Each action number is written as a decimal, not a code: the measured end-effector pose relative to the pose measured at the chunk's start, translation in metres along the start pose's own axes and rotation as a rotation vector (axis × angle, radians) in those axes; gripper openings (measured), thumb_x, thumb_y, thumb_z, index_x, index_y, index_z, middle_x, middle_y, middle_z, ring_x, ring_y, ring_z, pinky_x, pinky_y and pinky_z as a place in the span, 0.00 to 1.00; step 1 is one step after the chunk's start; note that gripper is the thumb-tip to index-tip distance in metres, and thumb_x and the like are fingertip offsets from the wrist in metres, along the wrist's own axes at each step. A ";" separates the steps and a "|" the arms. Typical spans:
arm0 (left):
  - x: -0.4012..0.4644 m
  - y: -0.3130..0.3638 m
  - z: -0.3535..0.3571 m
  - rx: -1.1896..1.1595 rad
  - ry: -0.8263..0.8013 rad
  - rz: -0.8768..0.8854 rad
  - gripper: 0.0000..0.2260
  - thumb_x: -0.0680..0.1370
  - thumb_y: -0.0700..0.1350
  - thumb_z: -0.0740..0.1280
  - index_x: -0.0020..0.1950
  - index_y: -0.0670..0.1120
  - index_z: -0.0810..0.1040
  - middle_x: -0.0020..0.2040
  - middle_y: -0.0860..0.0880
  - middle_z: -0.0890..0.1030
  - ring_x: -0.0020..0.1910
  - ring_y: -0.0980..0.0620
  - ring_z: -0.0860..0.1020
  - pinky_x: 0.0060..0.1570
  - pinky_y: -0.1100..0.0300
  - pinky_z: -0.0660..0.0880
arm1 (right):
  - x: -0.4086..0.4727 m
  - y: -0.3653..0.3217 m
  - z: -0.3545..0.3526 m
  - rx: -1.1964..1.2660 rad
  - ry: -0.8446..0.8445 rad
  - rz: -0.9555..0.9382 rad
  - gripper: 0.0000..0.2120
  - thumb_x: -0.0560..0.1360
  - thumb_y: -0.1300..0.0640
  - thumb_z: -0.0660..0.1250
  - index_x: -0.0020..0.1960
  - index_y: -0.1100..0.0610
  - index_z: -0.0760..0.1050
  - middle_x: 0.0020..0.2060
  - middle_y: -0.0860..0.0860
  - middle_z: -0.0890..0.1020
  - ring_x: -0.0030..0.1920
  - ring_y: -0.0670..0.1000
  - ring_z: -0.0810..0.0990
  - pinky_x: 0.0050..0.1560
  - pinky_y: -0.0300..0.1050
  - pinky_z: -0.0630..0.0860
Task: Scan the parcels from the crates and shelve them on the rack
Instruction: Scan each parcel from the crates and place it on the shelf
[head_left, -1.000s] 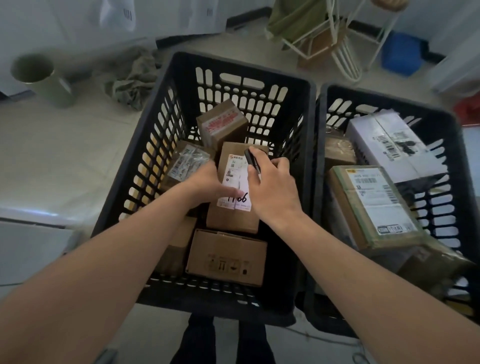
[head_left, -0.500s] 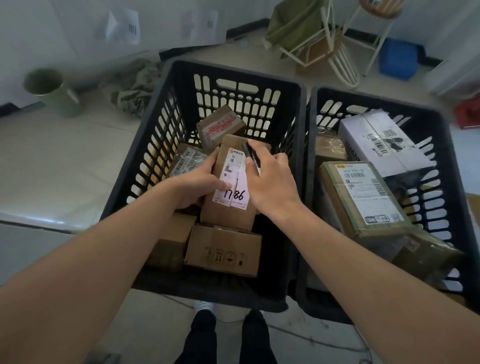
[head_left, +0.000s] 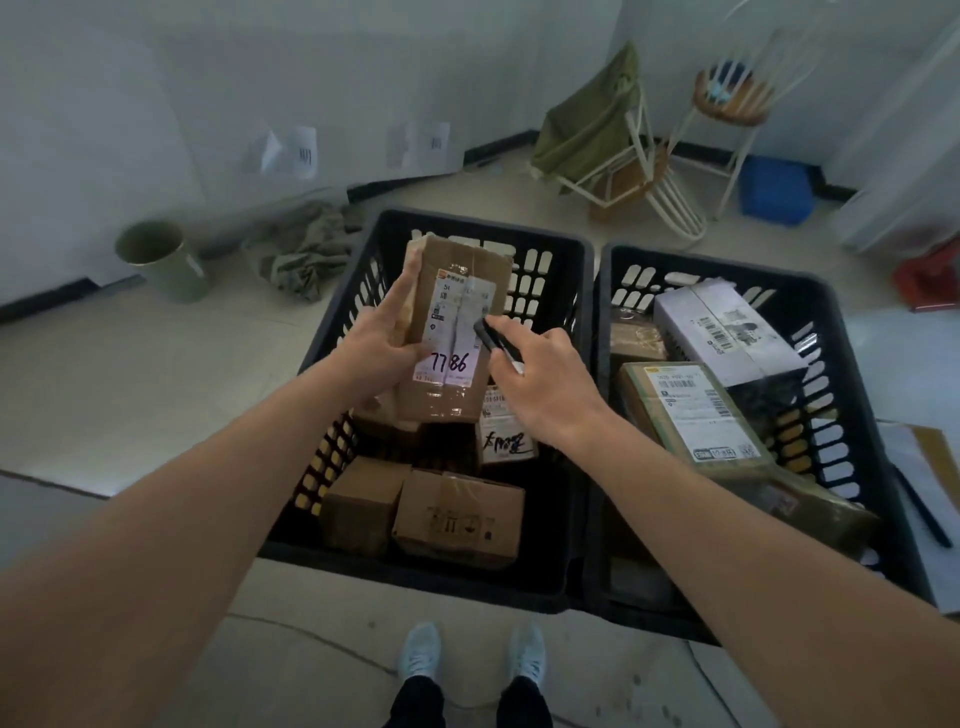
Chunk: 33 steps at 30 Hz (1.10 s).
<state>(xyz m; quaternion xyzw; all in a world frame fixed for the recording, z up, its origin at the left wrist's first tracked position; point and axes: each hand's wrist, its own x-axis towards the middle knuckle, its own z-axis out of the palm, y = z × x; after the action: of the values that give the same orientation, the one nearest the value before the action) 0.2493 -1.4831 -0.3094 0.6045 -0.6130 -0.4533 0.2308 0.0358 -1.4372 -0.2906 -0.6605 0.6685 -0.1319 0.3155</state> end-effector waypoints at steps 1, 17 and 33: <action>-0.001 0.005 -0.005 0.042 0.022 0.014 0.47 0.82 0.41 0.71 0.76 0.81 0.42 0.78 0.41 0.66 0.72 0.39 0.73 0.64 0.32 0.77 | -0.002 -0.003 -0.004 -0.038 -0.008 -0.009 0.24 0.87 0.42 0.56 0.82 0.35 0.61 0.66 0.57 0.69 0.61 0.63 0.76 0.65 0.62 0.78; -0.014 0.061 -0.077 0.257 0.158 0.357 0.45 0.82 0.39 0.69 0.78 0.79 0.48 0.69 0.44 0.76 0.53 0.47 0.84 0.51 0.45 0.85 | -0.041 -0.068 -0.079 -0.556 -0.073 -0.169 0.24 0.87 0.44 0.58 0.82 0.39 0.63 0.69 0.59 0.70 0.65 0.65 0.74 0.68 0.63 0.74; -0.020 0.092 -0.124 0.476 0.279 0.402 0.41 0.82 0.40 0.70 0.79 0.76 0.54 0.58 0.49 0.69 0.43 0.54 0.73 0.47 0.54 0.80 | -0.067 -0.113 -0.107 -0.714 -0.085 -0.190 0.21 0.87 0.45 0.58 0.79 0.38 0.68 0.67 0.57 0.72 0.63 0.63 0.75 0.64 0.61 0.76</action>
<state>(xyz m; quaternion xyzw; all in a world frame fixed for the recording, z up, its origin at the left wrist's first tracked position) 0.3072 -1.5114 -0.1675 0.5647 -0.7710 -0.1559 0.2498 0.0580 -1.4089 -0.1250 -0.7930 0.5942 0.1084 0.0792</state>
